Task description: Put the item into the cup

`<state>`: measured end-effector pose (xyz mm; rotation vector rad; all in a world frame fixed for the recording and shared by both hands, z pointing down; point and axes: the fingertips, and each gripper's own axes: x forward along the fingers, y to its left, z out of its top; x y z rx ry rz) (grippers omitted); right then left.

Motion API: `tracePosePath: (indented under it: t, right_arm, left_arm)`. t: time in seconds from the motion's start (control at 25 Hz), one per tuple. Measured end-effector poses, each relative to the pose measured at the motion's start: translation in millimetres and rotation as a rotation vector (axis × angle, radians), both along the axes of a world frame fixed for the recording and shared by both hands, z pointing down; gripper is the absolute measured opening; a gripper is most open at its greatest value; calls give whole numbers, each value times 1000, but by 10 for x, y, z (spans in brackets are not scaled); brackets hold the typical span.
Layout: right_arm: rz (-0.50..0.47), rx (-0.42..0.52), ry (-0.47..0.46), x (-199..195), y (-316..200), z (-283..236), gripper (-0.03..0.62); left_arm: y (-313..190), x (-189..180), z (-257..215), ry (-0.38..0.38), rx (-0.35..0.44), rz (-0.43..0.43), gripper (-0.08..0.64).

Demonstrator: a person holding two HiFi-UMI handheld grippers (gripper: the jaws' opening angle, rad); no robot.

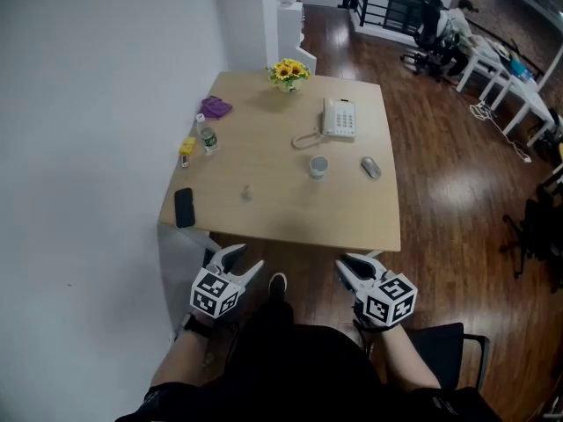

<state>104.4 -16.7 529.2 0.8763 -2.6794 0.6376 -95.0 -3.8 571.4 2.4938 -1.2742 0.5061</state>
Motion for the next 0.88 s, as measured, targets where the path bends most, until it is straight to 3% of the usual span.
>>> tracePosePath:
  t: [0.16, 0.52, 0.72, 0.88]
  right_arm:
    - [6, 18, 71, -202, -490, 114, 74]
    - [72, 9, 87, -714, -1484, 114, 74]
    - [47, 32, 104, -875, -1718, 75, 74]
    - [17, 20, 106, -921, -1793, 157, 75]
  left_arm:
    - [-574, -178, 170, -1, -25, 20, 201]
    - [-1656, -469, 572, -71, -87, 147, 198]
    - [-2142, -695, 869, -163, -121, 132, 198]
    - [-2396, -895, 1251, -233, -209, 85, 194]
